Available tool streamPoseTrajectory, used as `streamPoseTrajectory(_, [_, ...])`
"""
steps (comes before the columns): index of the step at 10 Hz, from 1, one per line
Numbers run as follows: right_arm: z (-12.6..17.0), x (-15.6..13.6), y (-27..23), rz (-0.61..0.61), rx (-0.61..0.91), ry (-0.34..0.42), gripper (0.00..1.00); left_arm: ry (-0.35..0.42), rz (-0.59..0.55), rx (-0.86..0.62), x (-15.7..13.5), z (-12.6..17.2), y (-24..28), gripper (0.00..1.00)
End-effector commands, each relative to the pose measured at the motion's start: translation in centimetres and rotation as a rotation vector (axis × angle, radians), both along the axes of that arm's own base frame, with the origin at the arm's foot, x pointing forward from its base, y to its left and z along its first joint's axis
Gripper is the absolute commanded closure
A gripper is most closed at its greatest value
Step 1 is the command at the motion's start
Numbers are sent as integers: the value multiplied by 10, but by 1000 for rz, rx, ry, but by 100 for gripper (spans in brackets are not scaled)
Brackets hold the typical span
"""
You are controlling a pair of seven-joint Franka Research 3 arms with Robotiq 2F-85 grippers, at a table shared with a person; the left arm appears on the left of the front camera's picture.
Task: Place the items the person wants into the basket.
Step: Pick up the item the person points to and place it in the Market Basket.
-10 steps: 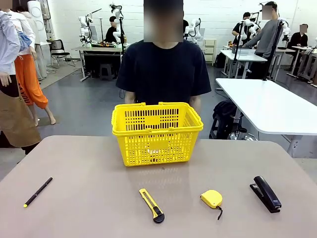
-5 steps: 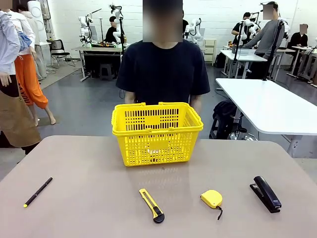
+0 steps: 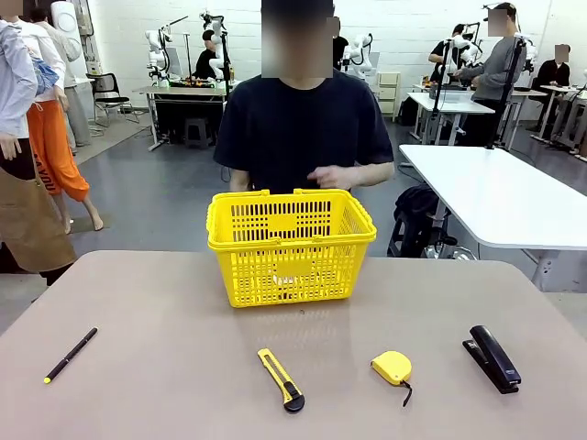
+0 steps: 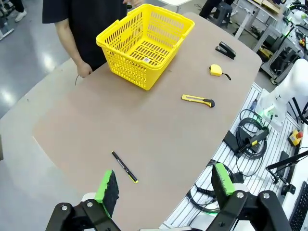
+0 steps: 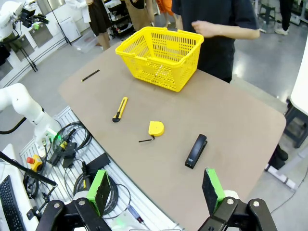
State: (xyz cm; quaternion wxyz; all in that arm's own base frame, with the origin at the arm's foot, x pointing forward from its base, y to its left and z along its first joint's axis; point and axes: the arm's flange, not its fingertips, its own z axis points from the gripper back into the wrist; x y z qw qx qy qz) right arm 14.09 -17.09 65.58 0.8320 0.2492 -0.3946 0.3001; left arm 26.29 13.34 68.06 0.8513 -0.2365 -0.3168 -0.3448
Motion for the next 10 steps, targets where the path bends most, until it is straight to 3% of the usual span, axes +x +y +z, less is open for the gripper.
streamPoseTrajectory(1, [-1, 0, 0, 5, 2, -1, 0, -3, 3, -2, 0, 0, 1, 0])
streamPoseTrajectory(10, [-1, 0, 0, 5, 2, -1, 0, -3, 3, -2, 0, 0, 1, 0])
